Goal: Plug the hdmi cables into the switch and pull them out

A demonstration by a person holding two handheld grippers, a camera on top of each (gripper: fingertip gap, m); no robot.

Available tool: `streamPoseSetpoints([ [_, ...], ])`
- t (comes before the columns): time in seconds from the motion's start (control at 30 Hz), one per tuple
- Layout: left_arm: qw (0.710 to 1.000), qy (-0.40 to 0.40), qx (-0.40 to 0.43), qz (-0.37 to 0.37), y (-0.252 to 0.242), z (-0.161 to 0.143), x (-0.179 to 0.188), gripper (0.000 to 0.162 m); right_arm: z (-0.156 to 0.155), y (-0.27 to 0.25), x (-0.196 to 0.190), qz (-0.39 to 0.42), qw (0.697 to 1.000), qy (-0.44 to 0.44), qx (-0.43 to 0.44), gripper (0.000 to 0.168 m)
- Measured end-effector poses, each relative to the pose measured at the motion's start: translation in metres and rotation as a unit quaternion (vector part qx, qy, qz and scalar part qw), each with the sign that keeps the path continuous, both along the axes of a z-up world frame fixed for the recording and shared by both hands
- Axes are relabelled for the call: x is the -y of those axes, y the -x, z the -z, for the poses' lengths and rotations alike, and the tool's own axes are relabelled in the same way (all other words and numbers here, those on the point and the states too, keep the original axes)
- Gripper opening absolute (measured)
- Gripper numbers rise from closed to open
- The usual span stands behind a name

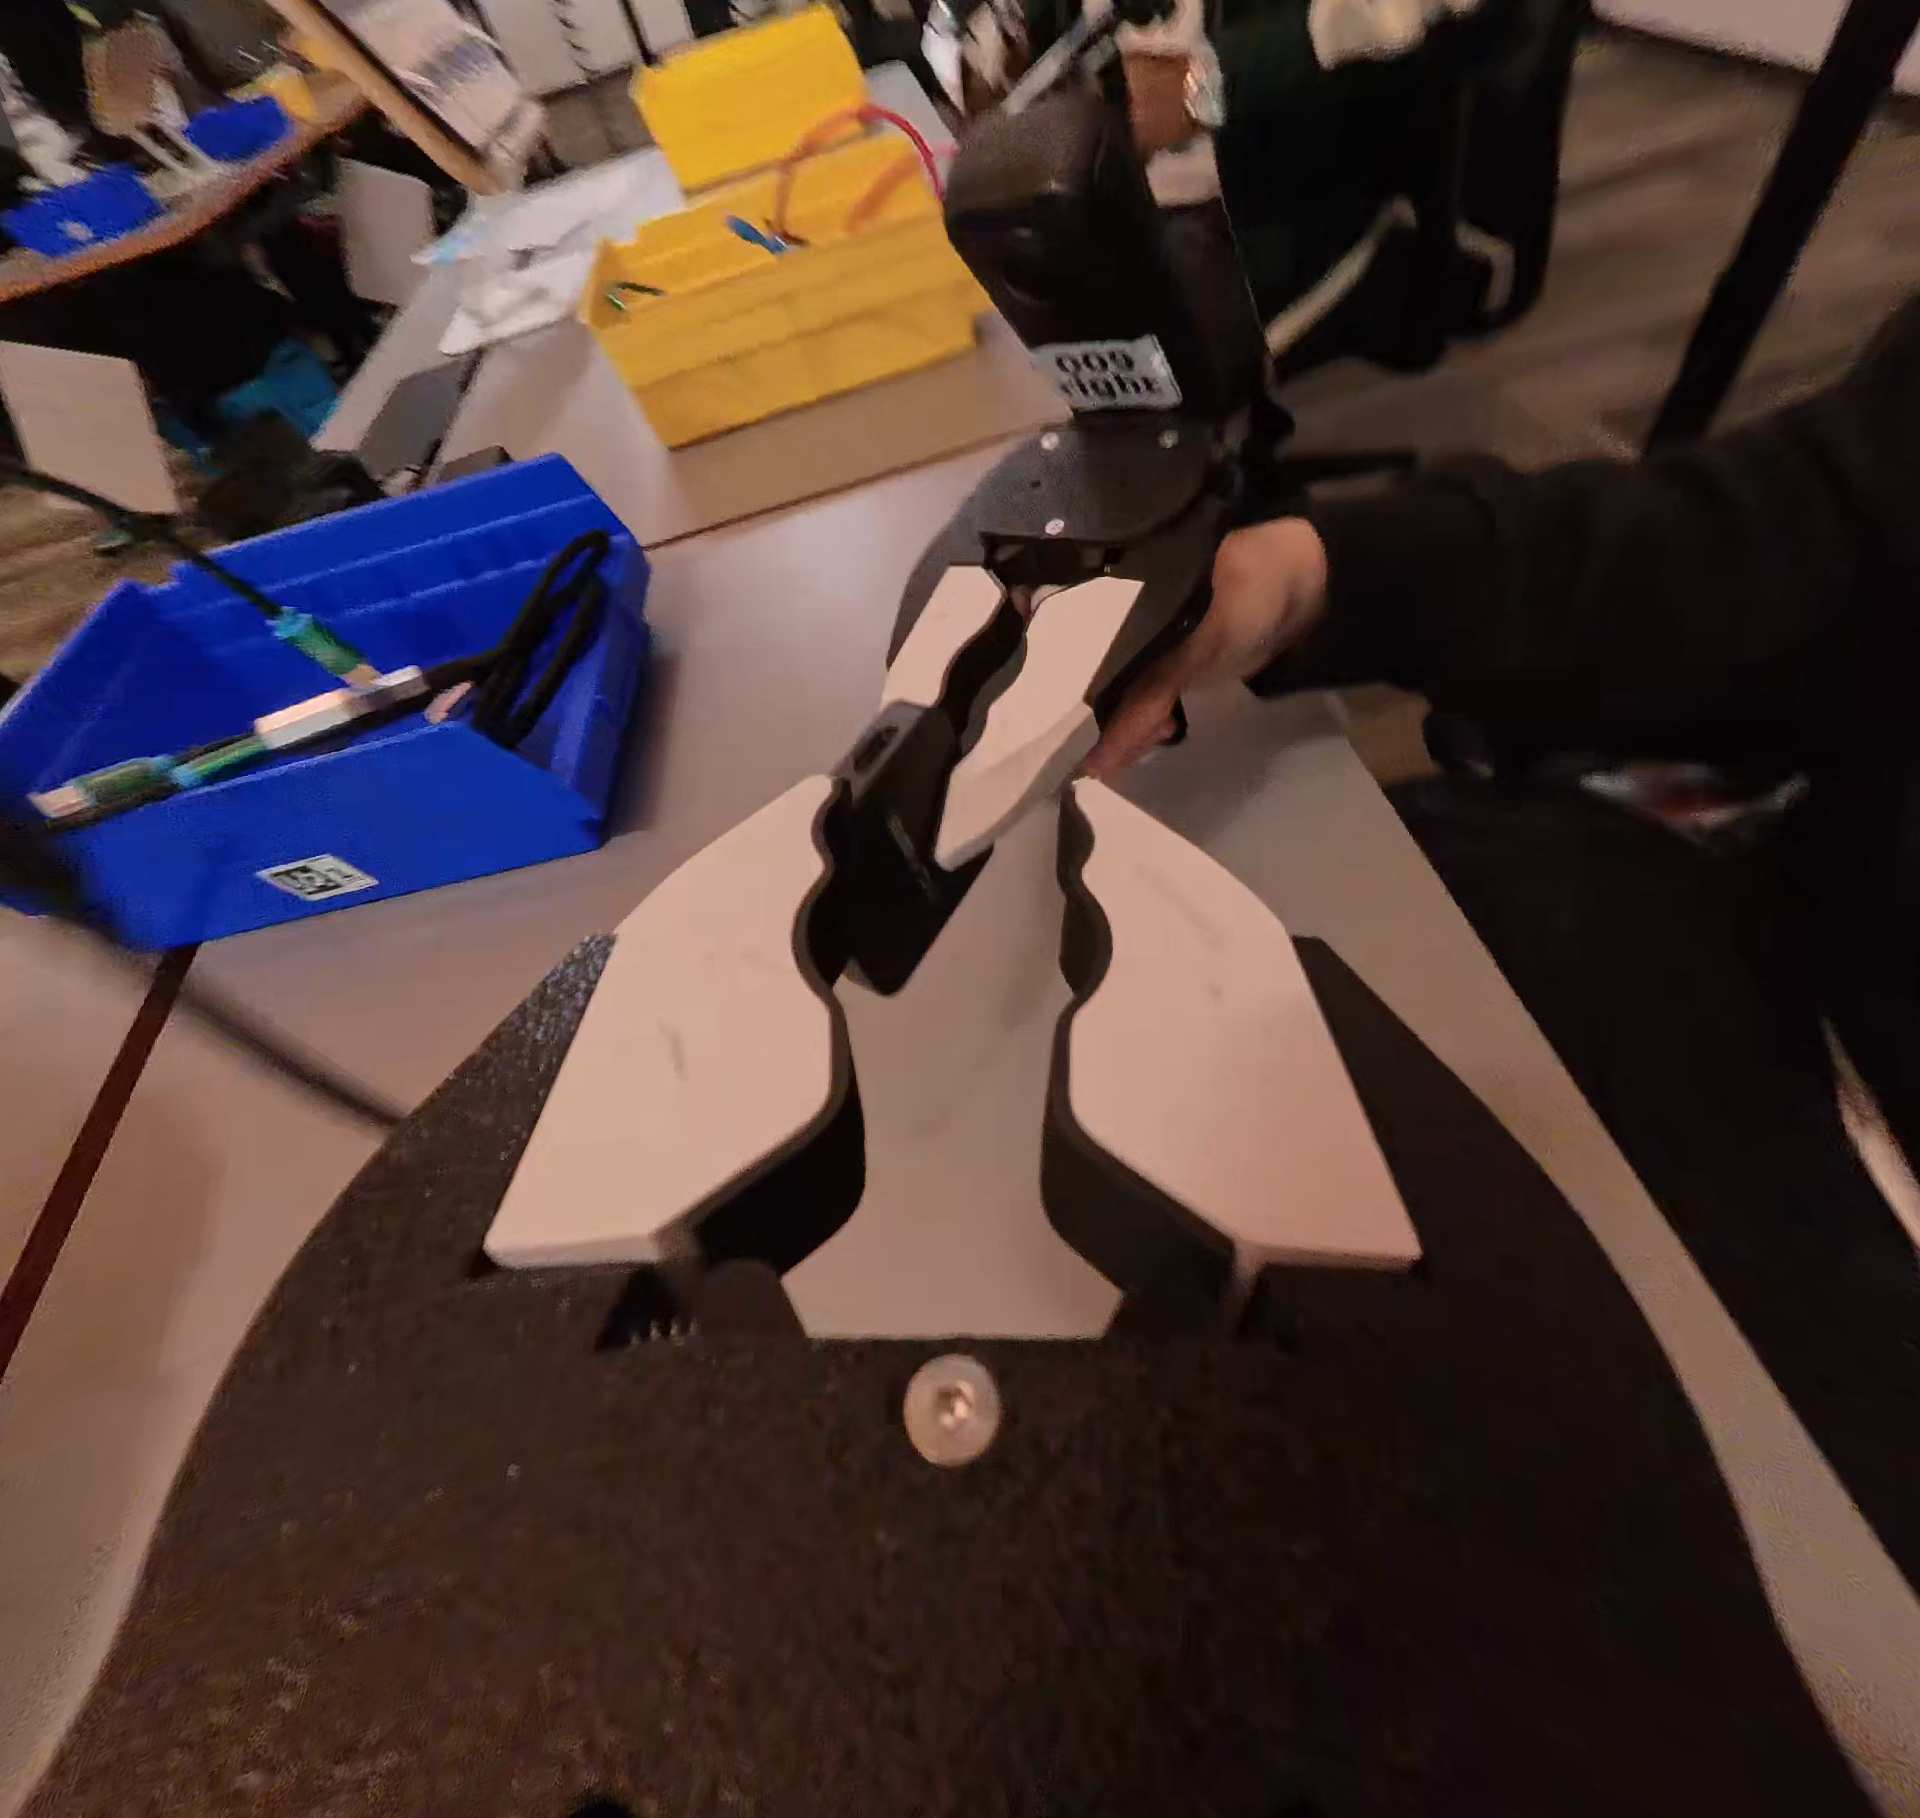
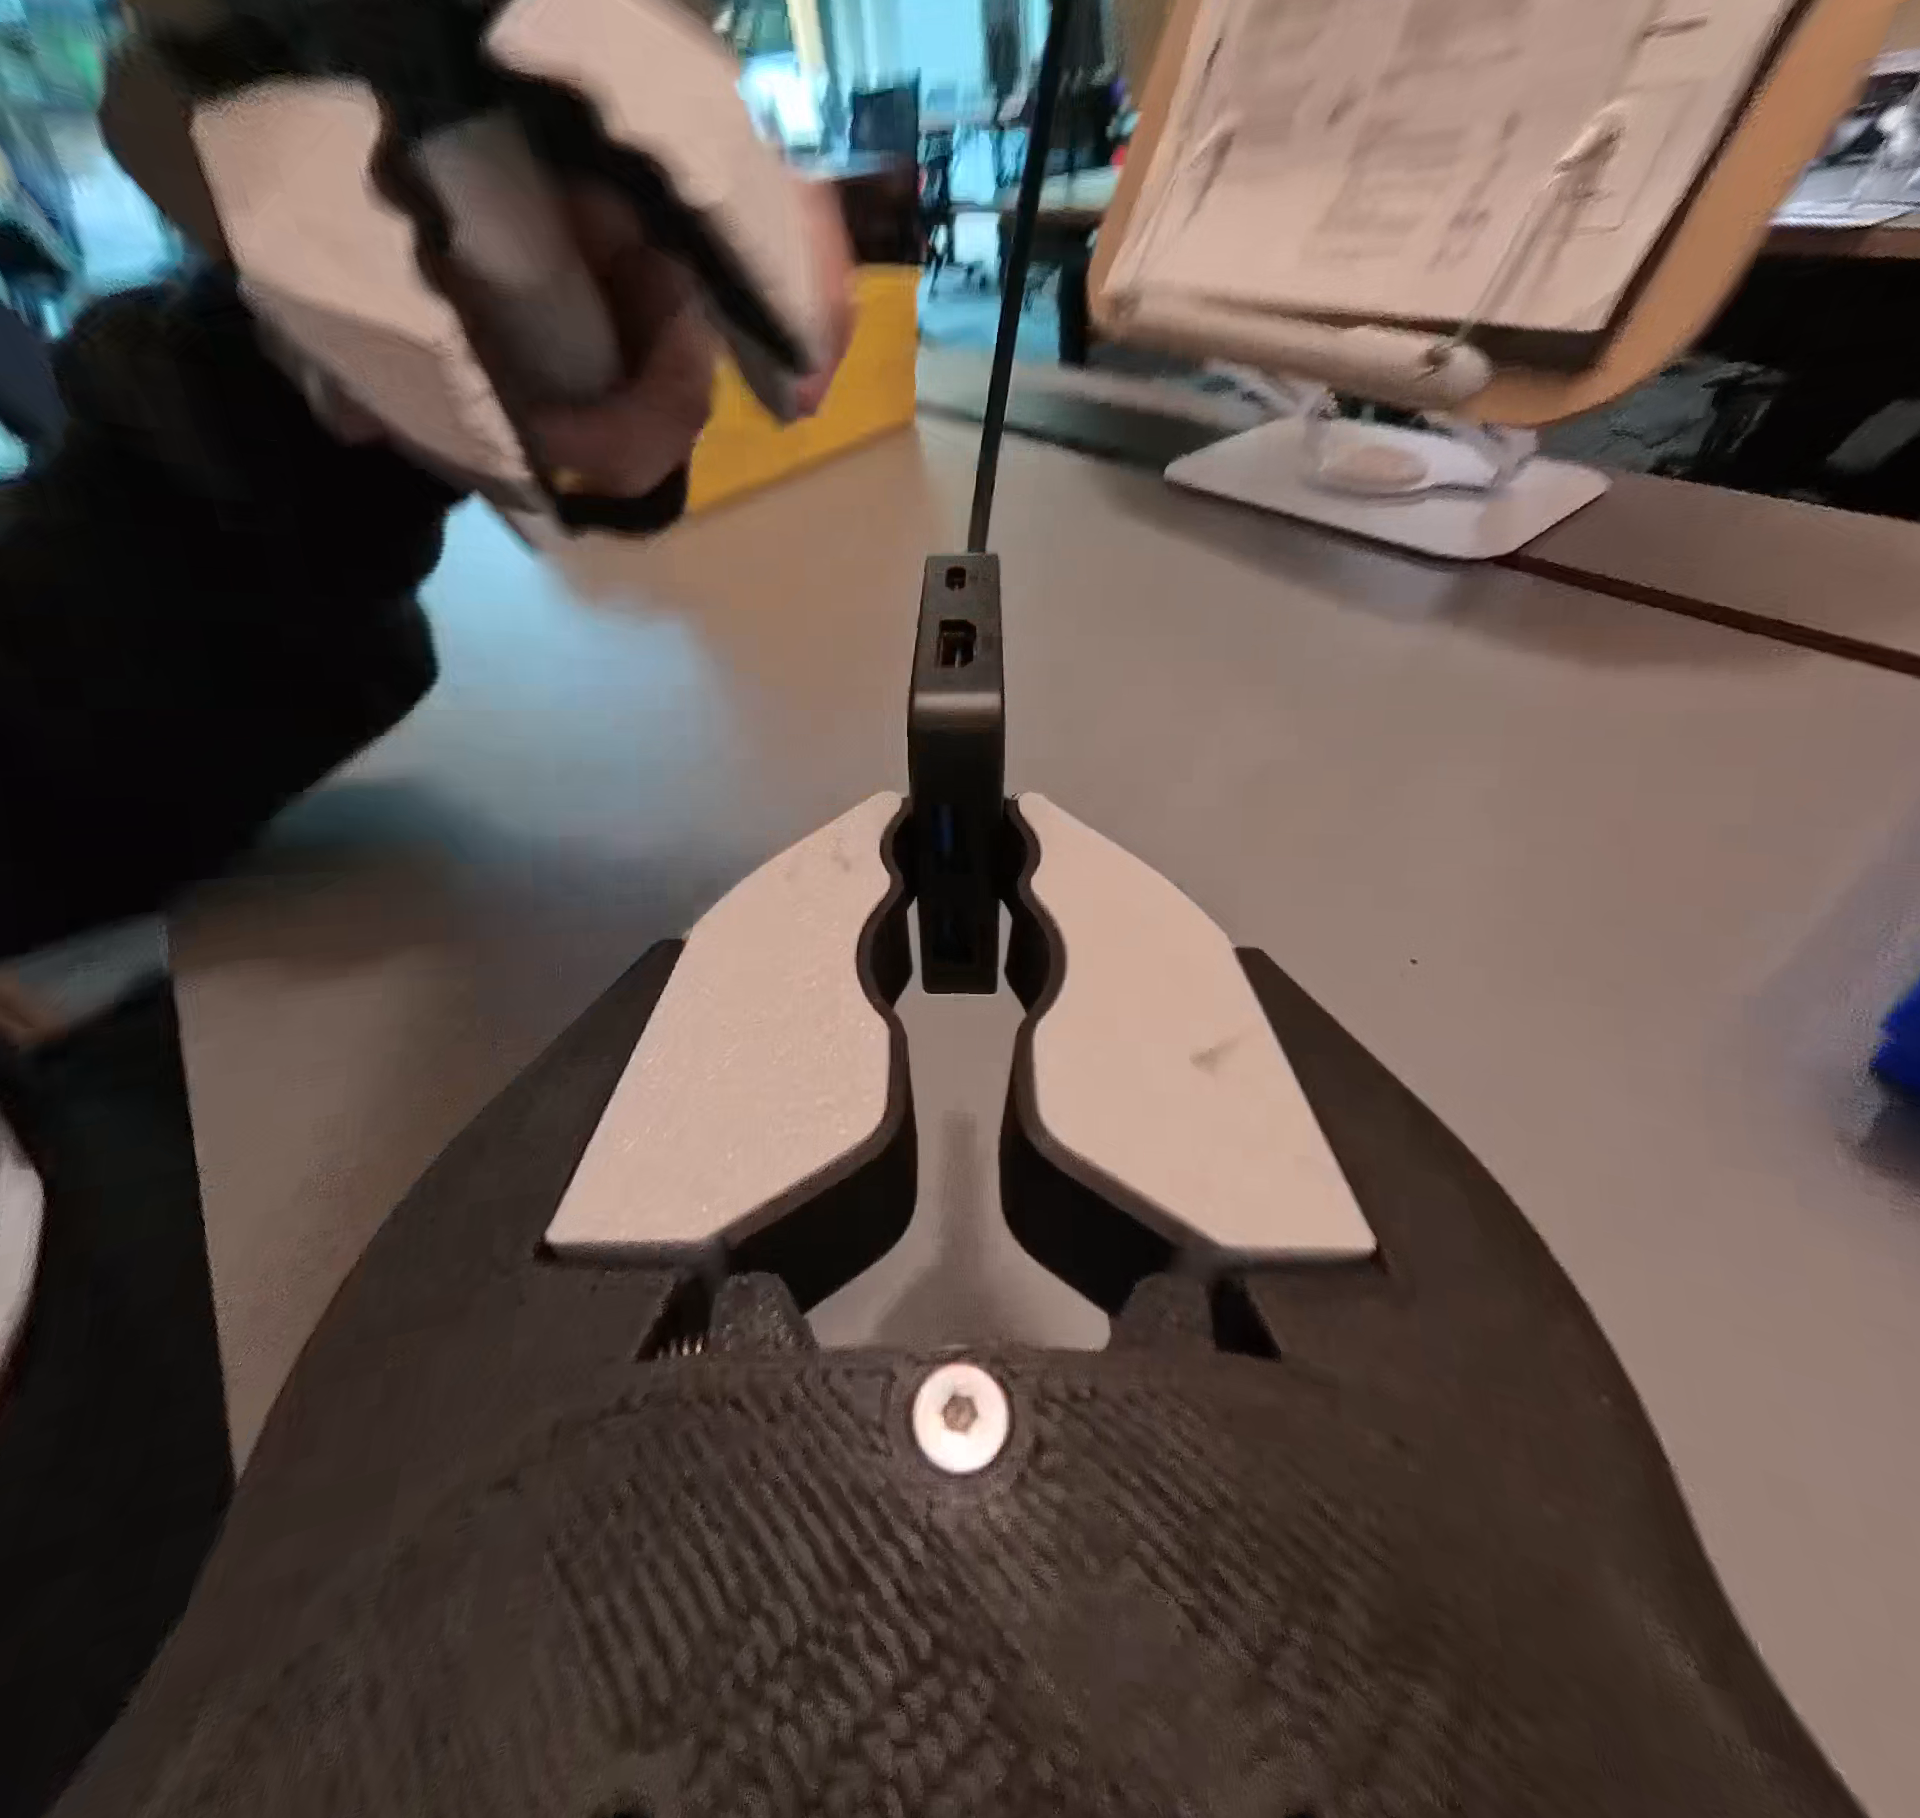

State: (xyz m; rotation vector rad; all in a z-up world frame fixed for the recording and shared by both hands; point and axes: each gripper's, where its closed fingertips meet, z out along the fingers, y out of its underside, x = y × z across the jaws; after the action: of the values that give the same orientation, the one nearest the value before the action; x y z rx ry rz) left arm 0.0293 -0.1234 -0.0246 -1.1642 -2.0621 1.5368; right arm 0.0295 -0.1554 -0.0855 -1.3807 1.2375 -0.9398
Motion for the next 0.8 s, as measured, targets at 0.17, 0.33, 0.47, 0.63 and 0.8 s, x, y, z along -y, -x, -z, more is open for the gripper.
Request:
streamPoseSetpoints([
  [0.17, 0.998, -0.049, 0.046, 0.015, 0.000, 0.022, 0.017, 0.029, 0.022, -0.009, -0.026, -0.047, 0.994, 0.083, -0.059, 0.014],
  [0.33, 0.991, -0.101, 0.084, -0.002, -0.013, 0.047, 0.019, 0.041, 0.026, -0.018, -0.033, -0.056, 0.991, 0.116, -0.040, 0.014],
  [0.47, 0.990, -0.124, 0.057, 0.023, -0.015, 0.056, 0.014, 0.016, 0.028, -0.018, -0.034, -0.061, 0.989, 0.126, -0.041, 0.014],
  [0.63, 0.986, -0.154, 0.041, 0.049, -0.016, 0.060, 0.005, 0.023, 0.031, -0.011, -0.032, -0.078, 0.989, 0.116, -0.054, 0.014],
  [0.8, 0.985, -0.160, 0.030, 0.053, -0.018, 0.056, -0.001, 0.029, 0.020, -0.005, -0.030, -0.085, 0.991, 0.098, -0.028, 0.014],
])
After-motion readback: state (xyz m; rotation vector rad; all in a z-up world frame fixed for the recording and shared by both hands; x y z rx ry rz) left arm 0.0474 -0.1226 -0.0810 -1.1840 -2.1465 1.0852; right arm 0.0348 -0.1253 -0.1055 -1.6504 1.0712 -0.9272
